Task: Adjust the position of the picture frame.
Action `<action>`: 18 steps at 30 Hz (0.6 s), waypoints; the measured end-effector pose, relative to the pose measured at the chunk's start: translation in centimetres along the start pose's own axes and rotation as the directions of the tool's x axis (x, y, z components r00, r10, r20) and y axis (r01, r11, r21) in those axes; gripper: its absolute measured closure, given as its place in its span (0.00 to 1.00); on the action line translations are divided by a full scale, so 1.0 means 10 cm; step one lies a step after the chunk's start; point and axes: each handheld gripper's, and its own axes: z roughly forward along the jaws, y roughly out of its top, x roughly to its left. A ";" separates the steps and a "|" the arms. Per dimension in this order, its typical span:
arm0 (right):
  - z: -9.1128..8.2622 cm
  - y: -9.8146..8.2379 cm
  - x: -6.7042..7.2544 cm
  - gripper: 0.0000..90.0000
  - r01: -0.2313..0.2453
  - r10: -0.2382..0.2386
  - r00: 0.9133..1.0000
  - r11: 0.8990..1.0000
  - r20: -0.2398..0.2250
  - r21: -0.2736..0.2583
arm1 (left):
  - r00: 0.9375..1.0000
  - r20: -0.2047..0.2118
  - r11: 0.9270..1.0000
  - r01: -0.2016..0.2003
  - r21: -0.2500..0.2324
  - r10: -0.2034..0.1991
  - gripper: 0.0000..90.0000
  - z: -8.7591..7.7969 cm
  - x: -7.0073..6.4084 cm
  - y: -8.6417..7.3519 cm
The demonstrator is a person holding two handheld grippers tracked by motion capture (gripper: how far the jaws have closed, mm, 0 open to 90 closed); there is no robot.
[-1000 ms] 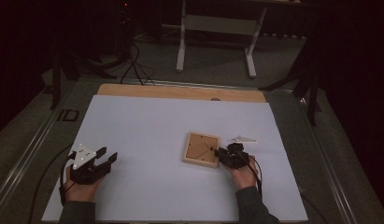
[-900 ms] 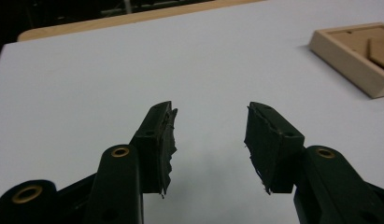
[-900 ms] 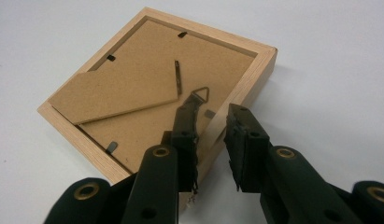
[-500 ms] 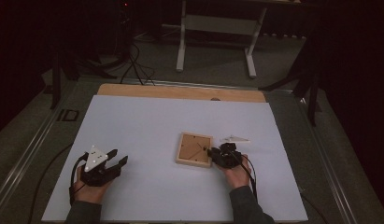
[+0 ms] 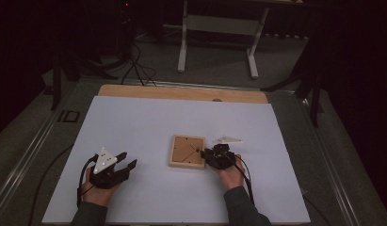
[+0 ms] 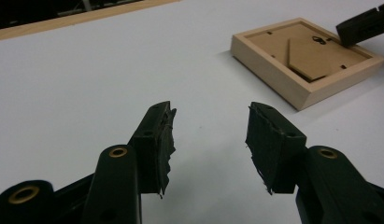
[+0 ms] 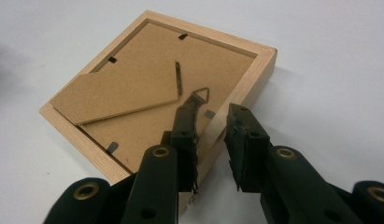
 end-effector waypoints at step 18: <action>0.13 0.07 0.16 0.82 0.037 -0.037 0.999 0.999 -0.021 0.003 | 0.989 0.109 0.992 -0.108 0.062 0.101 0.56 0.34 -0.42 0.03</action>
